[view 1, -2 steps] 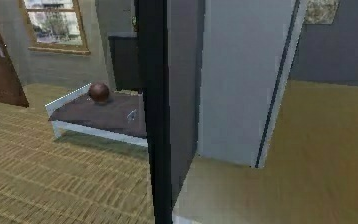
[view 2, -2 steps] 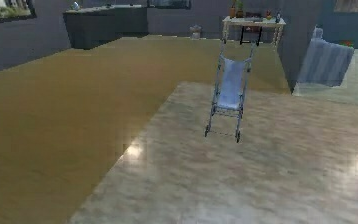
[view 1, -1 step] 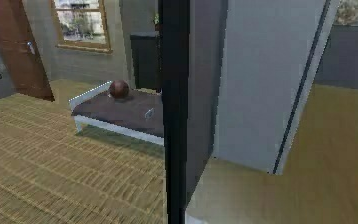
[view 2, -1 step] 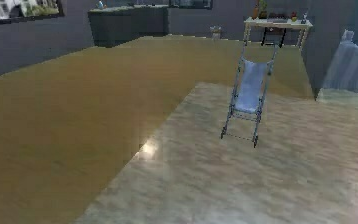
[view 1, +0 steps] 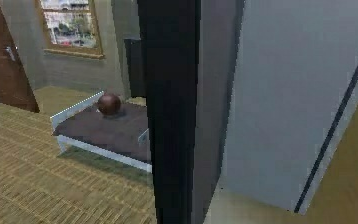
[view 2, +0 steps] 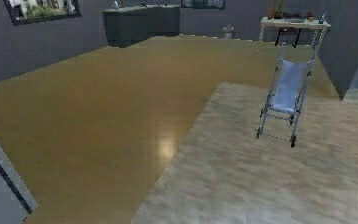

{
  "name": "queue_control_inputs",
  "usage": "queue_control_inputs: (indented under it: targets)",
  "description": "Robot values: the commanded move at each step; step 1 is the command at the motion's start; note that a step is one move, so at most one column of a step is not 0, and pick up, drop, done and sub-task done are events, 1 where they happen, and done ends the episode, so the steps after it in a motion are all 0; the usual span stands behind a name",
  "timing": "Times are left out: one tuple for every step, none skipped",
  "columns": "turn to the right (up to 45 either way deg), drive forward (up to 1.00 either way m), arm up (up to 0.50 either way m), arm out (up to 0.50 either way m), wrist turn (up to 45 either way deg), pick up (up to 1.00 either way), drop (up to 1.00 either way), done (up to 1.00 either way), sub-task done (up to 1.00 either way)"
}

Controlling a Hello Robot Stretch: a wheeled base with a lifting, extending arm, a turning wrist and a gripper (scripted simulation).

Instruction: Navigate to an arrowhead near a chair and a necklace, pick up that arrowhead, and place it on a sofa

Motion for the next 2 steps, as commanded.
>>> queue_control_inputs:
  targets:
    - [-45.0, 0.00, 0.00, 0.00, 0.0, 0.00, 0.00, 0.00, 0.00]
    - [-15.0, 0.00, 0.00, 0.00, 0.0, 0.00, 0.00, 0.00, 0.00]
